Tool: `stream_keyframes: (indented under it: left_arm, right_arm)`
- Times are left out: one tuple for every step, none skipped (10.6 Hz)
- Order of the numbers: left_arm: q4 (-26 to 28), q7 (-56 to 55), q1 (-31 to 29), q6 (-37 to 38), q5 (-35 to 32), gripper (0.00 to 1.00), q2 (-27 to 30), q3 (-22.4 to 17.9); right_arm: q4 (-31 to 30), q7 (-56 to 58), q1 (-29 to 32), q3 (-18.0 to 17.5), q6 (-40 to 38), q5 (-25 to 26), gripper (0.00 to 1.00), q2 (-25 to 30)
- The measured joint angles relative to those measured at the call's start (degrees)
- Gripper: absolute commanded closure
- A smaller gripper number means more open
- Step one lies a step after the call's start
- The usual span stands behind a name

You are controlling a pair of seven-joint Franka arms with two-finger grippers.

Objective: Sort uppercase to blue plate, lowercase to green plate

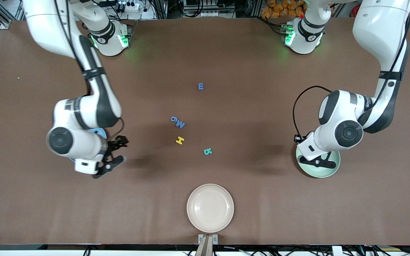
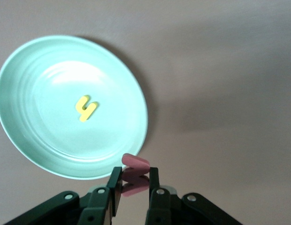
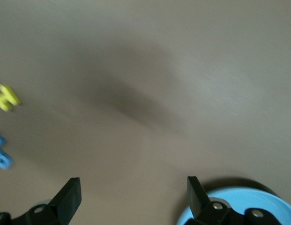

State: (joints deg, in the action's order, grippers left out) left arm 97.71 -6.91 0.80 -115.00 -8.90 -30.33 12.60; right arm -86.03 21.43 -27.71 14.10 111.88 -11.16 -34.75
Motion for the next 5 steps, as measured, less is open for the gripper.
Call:
stream_keyframes:
  left_arm:
    - [0.7,0.0,-0.5,-1.5,0.0,1.0,-0.6,-0.6]
    - [0.9,0.0,-1.0,-2.2,0.0,0.91,-0.9,-0.9]
    - [1.0,0.3,-1.4,-2.7,0.0,0.77,-1.0,-1.2]
    - [1.0,1.1,-1.6,-3.6,0.0,0.54,-1.1,-1.7]
    - [1.1,2.2,-1.8,-4.7,0.0,0.01,-1.3,-2.4]
  right_arm:
    - [1.3,-4.1,-2.2,0.0,0.1,-0.1,0.0,-0.9]
    - [2.7,-8.1,-3.9,0.0,0.2,-0.1,0.0,-2.0]
    - [4.2,-12.3,-5.4,-0.3,0.9,-0.2,0.0,-3.3]
    - [5.6,-16.5,-6.7,-1.3,2.9,-0.3,0.0,-4.8]
    - [6.6,-20.1,-7.4,-3.1,5.6,-0.3,0.0,-6.3]
